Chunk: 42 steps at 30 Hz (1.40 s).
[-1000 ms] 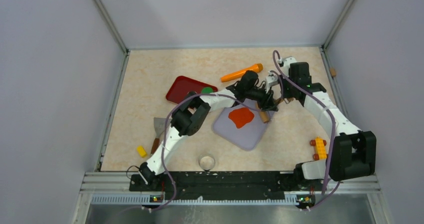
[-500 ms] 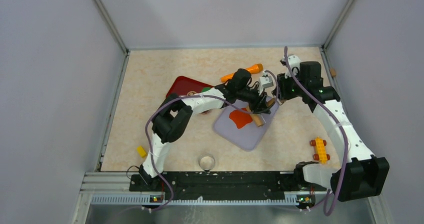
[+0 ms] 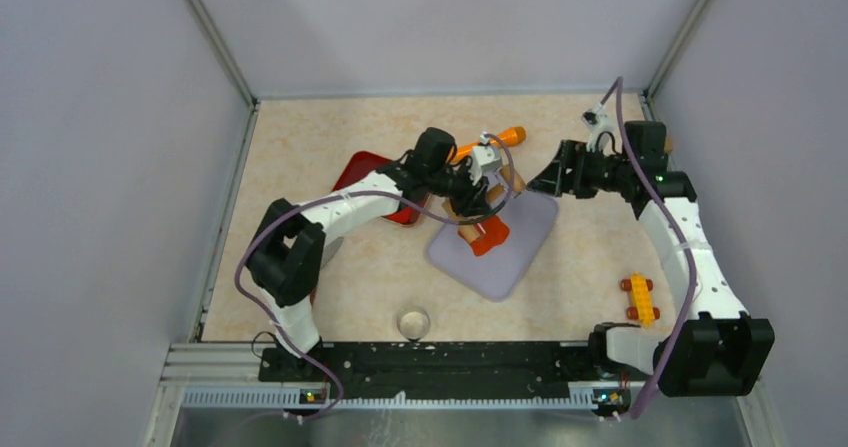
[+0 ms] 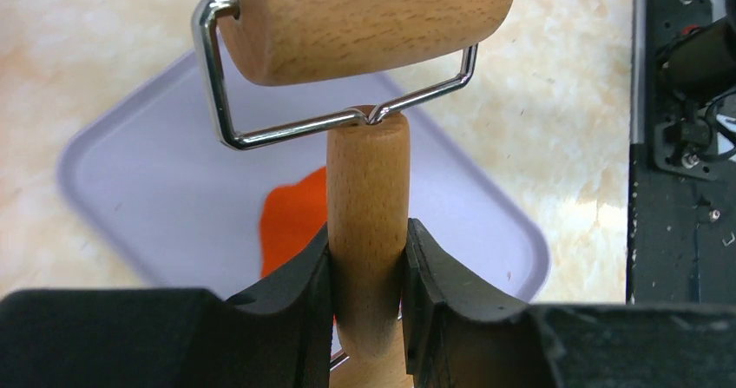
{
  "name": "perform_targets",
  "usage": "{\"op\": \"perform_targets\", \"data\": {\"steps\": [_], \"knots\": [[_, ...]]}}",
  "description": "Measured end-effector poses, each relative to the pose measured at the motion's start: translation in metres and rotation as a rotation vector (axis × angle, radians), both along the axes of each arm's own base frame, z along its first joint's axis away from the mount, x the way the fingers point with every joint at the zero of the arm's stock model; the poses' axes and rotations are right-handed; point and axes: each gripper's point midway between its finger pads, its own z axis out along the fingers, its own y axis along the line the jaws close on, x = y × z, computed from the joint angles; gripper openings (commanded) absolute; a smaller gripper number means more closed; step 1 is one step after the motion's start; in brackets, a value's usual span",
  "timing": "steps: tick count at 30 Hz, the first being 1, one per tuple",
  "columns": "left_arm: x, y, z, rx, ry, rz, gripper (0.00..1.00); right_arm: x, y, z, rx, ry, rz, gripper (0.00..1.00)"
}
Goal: Roll out the dumpling wrappers from the dough
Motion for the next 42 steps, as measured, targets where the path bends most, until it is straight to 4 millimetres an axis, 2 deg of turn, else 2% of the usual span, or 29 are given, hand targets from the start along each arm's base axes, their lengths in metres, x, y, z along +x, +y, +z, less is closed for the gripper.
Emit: {"op": "perform_targets", "data": {"steps": [5,6,9,14,17,19,23,24,27,28,29,30,34,37,39,42], "knots": [[0.003,0.047,0.015,0.090,-0.024,0.036,0.00,0.007,-0.023,0.011,0.016,0.008,-0.072,0.80],[-0.003,0.069,0.018,0.143,-0.026,0.028,0.00,0.007,-0.026,0.012,0.006,0.005,-0.080,0.80],[-0.018,0.112,0.023,0.238,-0.036,-0.013,0.00,0.001,-0.030,0.009,-0.031,0.003,-0.077,0.81],[-0.058,0.190,0.012,0.454,0.013,-0.096,0.00,-0.012,-0.037,0.004,-0.101,0.011,-0.071,0.81],[-0.080,0.224,-0.011,0.570,0.060,-0.134,0.02,-0.014,-0.044,0.003,-0.141,0.004,-0.090,0.81],[-0.096,0.247,-0.039,0.670,0.112,-0.156,0.02,-0.014,-0.047,0.002,-0.160,-0.002,-0.104,0.81],[-0.112,0.278,-0.090,0.825,0.175,-0.171,0.05,-0.013,-0.052,0.002,-0.185,-0.012,-0.120,0.81],[-0.111,0.281,-0.098,0.846,0.183,-0.171,0.09,-0.013,-0.053,0.002,-0.190,-0.015,-0.123,0.81],[-0.100,0.279,-0.113,0.860,0.187,-0.145,0.39,-0.014,-0.055,0.001,-0.204,-0.019,-0.128,0.81],[-0.096,0.277,-0.116,0.857,0.186,-0.136,0.61,-0.014,-0.055,0.001,-0.207,-0.018,-0.129,0.81],[-0.093,0.274,-0.118,0.854,0.186,-0.123,0.94,-0.014,-0.056,0.000,-0.210,-0.017,-0.129,0.81],[-0.090,0.273,-0.119,0.850,0.185,-0.109,0.98,-0.014,-0.056,-0.001,-0.212,-0.016,-0.129,0.81],[-0.083,0.268,-0.114,0.836,0.175,-0.087,0.99,-0.015,-0.057,-0.003,-0.217,-0.009,-0.130,0.81],[-0.077,0.266,-0.099,0.830,0.157,-0.060,0.99,-0.017,-0.058,-0.005,-0.233,-0.010,-0.123,0.83],[-0.065,0.263,-0.075,0.813,0.119,0.010,0.99,-0.017,-0.061,-0.006,-0.253,-0.012,-0.120,0.91],[-0.035,0.254,-0.017,0.718,-0.014,0.207,0.99,-0.017,-0.066,-0.008,-0.279,-0.013,-0.136,0.92]]}}
